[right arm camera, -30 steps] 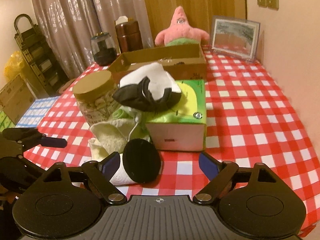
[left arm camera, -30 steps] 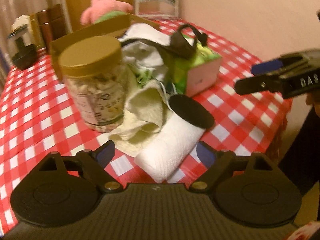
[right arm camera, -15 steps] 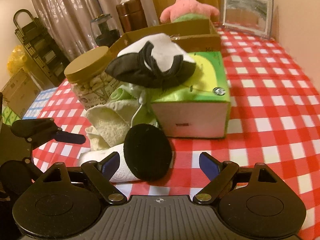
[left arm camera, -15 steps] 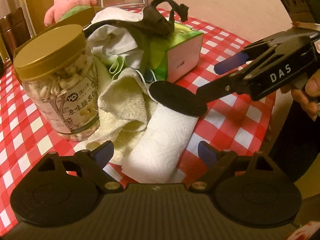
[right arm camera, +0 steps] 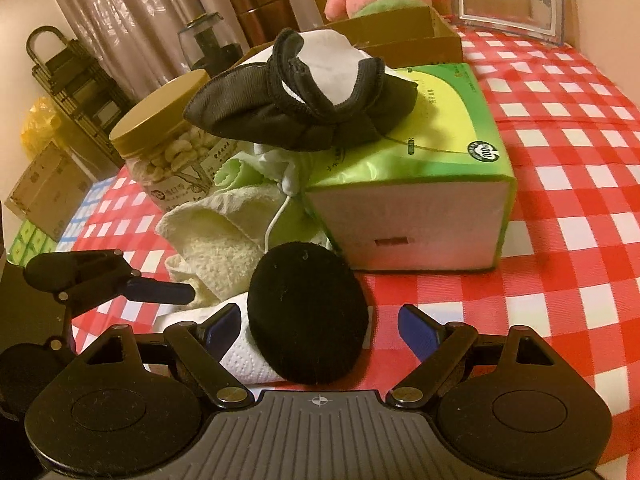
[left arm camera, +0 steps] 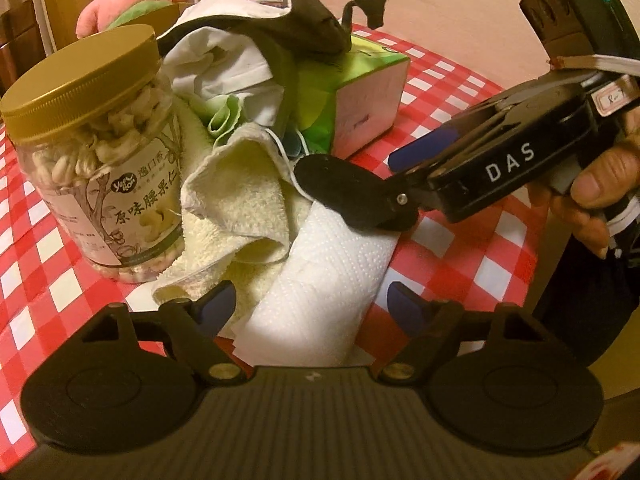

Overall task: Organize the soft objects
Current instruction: 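Move the left tool to the paper towel roll while the right tool approaches the black sponge, then grasp the paper towel roll with the left tool while the right tool grasps the black sponge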

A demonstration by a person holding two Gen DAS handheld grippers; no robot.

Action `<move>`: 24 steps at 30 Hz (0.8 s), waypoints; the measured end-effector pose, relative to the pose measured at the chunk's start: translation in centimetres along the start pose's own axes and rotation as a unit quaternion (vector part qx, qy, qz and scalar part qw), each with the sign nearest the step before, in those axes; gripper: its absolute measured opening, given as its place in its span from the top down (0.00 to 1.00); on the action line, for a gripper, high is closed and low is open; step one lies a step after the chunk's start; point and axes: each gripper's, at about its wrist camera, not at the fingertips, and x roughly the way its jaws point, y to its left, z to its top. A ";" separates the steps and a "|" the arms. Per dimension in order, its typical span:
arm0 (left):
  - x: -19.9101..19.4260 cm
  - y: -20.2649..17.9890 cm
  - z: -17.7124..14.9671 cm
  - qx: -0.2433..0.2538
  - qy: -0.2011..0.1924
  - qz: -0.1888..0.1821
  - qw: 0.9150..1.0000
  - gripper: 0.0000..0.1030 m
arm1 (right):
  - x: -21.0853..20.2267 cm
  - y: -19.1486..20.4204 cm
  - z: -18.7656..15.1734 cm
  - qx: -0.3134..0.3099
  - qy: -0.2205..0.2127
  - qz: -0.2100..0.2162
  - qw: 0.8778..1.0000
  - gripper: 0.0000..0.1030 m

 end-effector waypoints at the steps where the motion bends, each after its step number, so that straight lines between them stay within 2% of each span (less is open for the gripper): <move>1: 0.1 0.0 0.0 0.000 0.000 0.000 1.000 0.23 | 0.1 0.0 0.0 0.001 0.000 0.001 1.000 0.17; 3: 0.1 0.0 -0.1 0.001 -0.001 -0.001 1.000 0.25 | 0.3 0.1 0.0 0.000 0.000 0.003 1.000 0.17; 5: 0.2 0.1 0.0 0.002 0.000 -0.001 1.000 0.25 | 0.6 0.1 0.0 0.002 0.003 0.006 1.000 0.22; 7: 0.3 0.1 0.0 0.003 0.001 -0.003 1.000 0.25 | 0.8 0.1 0.0 0.001 0.002 0.009 1.000 0.32; 10: 0.3 0.0 -0.1 0.003 0.001 -0.003 1.000 0.26 | 0.9 0.0 0.2 0.013 0.003 0.015 1.000 0.36; 17: 0.3 -0.2 0.2 0.005 -0.002 -0.004 1.000 0.28 | -0.1 0.0 0.1 0.018 -0.005 0.014 1.000 0.39; 20: 0.4 -0.5 0.4 0.016 0.001 -0.002 1.000 0.30 | -1.0 0.2 0.0 0.009 -0.010 -0.005 1.000 0.39; 24: 0.7 -1.2 0.7 0.026 0.004 0.008 1.000 0.39 | -2.3 -0.2 -0.5 0.002 -0.013 -0.035 0.999 0.39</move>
